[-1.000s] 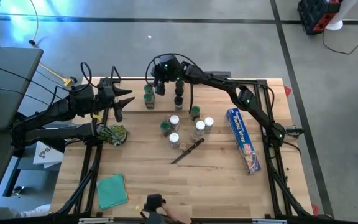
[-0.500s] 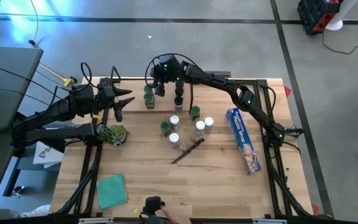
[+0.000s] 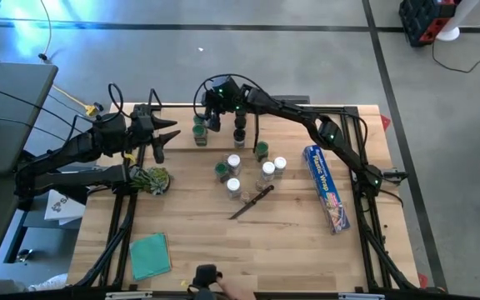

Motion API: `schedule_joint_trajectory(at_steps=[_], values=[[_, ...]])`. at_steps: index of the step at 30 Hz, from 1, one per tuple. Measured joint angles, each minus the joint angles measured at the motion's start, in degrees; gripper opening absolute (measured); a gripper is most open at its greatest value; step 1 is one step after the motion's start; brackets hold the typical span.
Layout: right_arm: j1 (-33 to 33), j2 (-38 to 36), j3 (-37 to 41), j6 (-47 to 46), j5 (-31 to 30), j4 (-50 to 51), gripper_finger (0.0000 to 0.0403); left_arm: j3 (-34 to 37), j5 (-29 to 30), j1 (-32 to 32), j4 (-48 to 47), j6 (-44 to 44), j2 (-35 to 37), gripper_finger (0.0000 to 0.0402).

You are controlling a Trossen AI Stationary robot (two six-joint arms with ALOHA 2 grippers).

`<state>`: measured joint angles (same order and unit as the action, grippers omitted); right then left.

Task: Shelf spices
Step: Put the green lid seasoning bottle on the shelf

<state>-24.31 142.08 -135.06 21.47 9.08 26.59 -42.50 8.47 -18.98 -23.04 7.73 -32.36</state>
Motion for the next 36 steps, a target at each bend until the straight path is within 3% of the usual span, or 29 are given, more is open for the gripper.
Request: schedule_joint_trajectory(at_steps=[14,36], values=[[0.7,-0.3,0.1,0.0,-3.0,-2.8,0.0259,0.0,-0.2,0.0,-0.2,0.3,0.0,0.0140],[0.0,-0.5,0.1,0.5,-2.8,-1.1,0.0259,0.0,-0.4,0.0,-0.2,0.4,0.0,0.0140]])
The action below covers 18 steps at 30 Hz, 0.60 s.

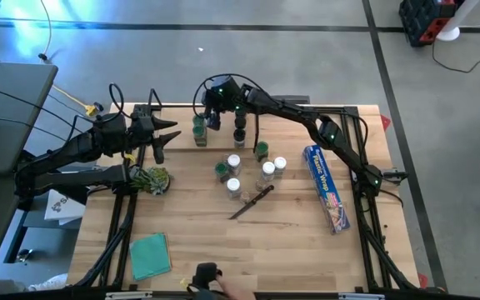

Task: Shelf spices
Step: Put the green lid seasoning bottle on the shelf

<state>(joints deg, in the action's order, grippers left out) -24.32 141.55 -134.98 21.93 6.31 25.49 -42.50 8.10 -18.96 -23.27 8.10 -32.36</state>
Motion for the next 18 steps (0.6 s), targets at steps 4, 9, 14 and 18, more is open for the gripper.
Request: schedule_joint_trajectory(at_steps=[4,9,14,18], values=[[0.4,-1.1,0.0,0.0,1.0,-3.7,0.0259,0.0,0.0,0.0,0.0,0.0,0.0,0.0140],[1.1,-0.5,-0.1,-1.4,4.3,-4.5,0.0259,0.0,0.0,0.0,0.0,0.0,0.0,0.0140],[1.6,0.9,0.0,-1.3,3.2,-2.8,0.0259,0.0,0.0,0.0,0.1,-0.3,0.0,0.0140],[1.4,0.9,0.0,-1.3,3.0,-1.5,0.0259,0.0,0.0,0.0,0.0,-0.3,0.0,0.0140]])
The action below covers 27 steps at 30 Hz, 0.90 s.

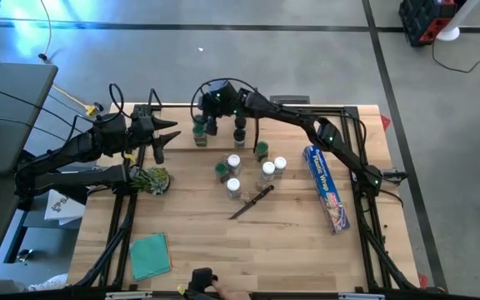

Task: Shelf spices
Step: Put the green lid seasoning bottle on the shelf

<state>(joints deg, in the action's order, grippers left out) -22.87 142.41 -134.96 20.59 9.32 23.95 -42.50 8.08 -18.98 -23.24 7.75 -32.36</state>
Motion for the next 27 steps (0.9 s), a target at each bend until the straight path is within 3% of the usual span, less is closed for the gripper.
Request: schedule_joint_trajectory(at_steps=[27], values=[[0.0,-0.3,-0.1,0.4,-1.1,2.0,0.0259,0.0,0.0,0.0,0.0,0.3,0.0,0.0140]])
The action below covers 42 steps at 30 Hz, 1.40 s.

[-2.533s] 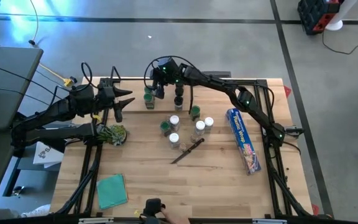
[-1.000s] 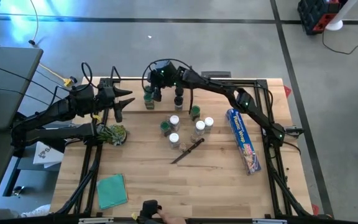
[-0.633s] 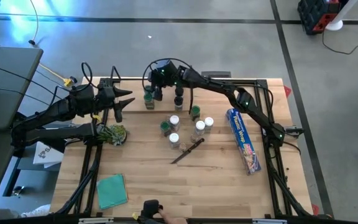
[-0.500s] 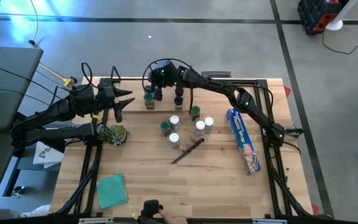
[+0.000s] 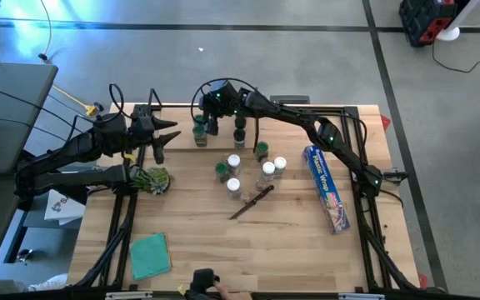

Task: Shelf spices
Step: Put the green lid seasoning bottle on the shelf

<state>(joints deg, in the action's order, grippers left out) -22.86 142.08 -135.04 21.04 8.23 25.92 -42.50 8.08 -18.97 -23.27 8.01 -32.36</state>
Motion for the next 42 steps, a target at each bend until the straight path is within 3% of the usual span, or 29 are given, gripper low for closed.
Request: schedule_joint_trajectory(at_steps=[42], values=[[-0.9,-3.5,1.2,0.8,-3.6,0.9,0.0259,0.0,0.0,0.0,0.0,-0.3,0.0,0.0140]])
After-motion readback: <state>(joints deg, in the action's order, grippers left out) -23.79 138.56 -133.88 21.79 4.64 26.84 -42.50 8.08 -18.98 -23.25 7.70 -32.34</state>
